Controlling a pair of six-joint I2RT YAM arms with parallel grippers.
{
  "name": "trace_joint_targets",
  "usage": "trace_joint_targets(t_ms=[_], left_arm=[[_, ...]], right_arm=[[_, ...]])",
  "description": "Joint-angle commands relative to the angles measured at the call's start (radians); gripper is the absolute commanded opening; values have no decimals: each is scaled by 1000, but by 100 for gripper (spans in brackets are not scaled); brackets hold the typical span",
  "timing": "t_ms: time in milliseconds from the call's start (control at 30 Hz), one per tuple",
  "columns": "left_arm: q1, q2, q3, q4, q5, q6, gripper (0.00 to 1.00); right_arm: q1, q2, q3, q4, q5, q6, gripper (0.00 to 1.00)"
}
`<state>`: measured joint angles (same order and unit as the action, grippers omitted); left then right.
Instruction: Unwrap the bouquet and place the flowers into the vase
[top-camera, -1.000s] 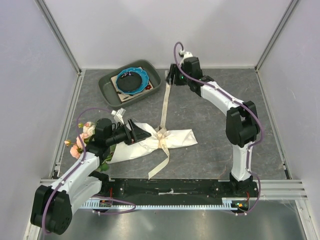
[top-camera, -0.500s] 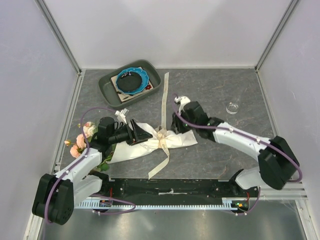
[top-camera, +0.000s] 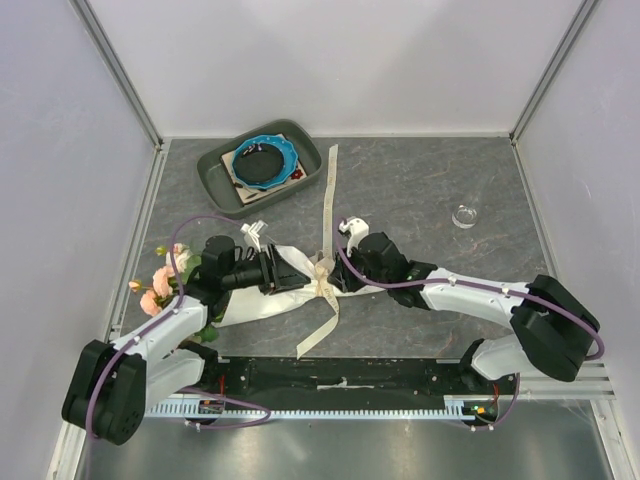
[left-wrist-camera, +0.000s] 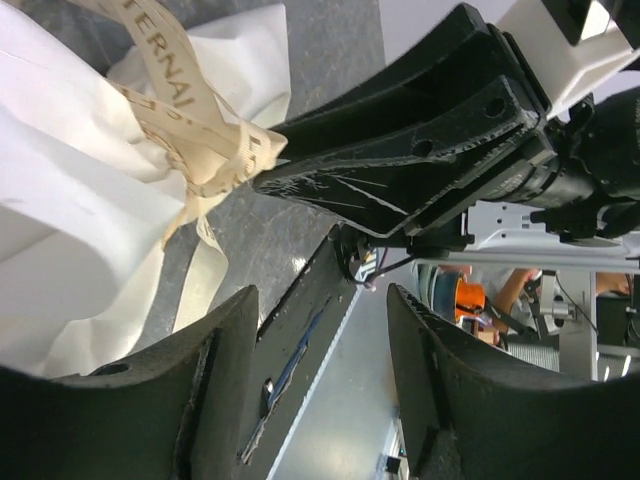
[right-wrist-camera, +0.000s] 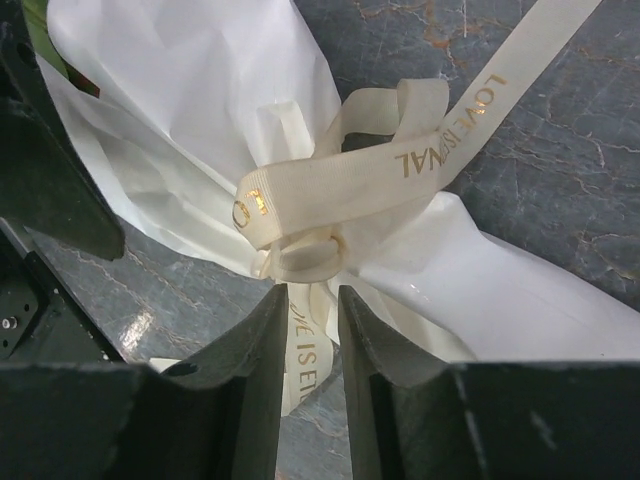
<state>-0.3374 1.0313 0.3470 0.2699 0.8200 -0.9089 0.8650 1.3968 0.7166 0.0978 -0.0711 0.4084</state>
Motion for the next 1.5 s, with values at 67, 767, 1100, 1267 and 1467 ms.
trace_joint_targets(t_ms=[67, 767, 1100, 1267, 1467], left_arm=[[-37, -4, 20, 14, -47, -19, 58], [-37, 95, -75, 32, -243, -1, 50], [-34, 104, -68, 23, -251, 8, 50], [-35, 113, -65, 40, -252, 4, 50], [-34, 110, -60, 43, -245, 4, 50]], right_arm=[[6, 47, -52, 198, -31, 41, 36], [34, -42, -40, 80, 134, 0, 1], [35, -235, 23, -136, 165, -52, 0], [35, -370, 79, -265, 171, -75, 0], [35, -496, 132, -339, 174, -97, 0]])
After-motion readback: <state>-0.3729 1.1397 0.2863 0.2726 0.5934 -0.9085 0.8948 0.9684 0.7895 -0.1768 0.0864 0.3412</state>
